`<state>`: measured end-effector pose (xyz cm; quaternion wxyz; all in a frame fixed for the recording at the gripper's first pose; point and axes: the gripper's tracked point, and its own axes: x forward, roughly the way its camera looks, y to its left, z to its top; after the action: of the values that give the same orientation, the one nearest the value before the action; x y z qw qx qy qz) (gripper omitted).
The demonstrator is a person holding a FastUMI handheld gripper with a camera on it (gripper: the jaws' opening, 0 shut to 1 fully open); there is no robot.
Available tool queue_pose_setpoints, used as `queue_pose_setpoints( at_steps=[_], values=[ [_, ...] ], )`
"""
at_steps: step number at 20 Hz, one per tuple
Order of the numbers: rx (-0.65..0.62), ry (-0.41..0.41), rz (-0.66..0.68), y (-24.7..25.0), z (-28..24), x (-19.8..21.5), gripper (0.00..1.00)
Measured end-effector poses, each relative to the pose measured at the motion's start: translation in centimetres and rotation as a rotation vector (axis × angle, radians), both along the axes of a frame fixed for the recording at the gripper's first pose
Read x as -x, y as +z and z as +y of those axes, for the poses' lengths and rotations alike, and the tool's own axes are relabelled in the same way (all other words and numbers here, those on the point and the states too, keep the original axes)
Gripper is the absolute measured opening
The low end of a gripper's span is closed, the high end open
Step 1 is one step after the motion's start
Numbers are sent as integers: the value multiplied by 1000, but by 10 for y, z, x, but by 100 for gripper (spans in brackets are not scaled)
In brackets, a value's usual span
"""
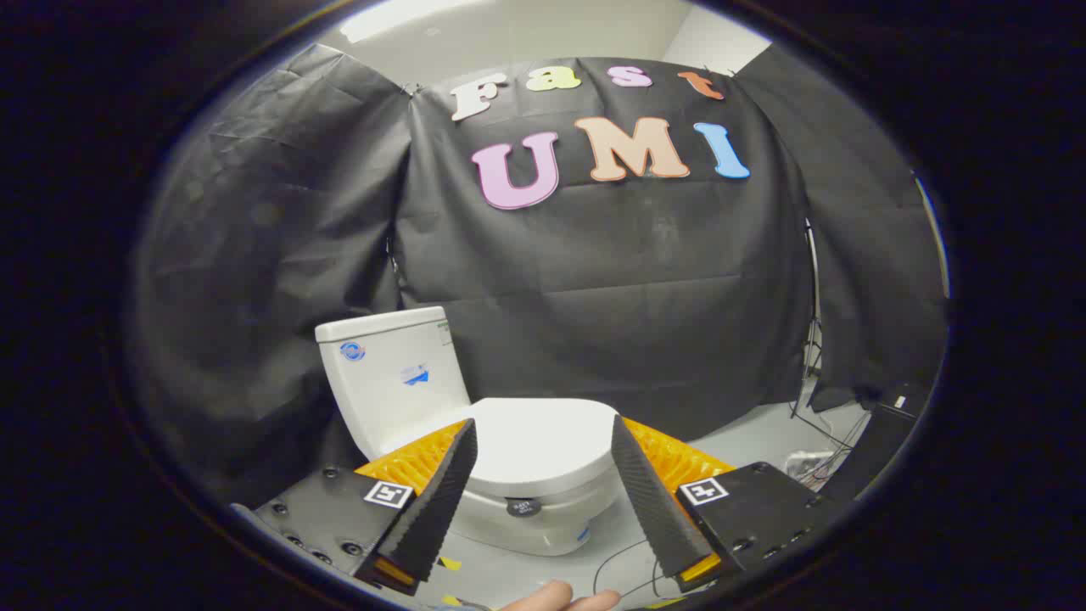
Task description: Open the toilet lid.
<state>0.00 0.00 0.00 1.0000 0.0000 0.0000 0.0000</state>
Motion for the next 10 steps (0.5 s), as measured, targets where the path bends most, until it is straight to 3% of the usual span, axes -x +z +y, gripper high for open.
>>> queue_pose_setpoints(
  at_steps=[10],
  values=[
    [-44,-20,9,-8,-6,-13,98]
  ],
)
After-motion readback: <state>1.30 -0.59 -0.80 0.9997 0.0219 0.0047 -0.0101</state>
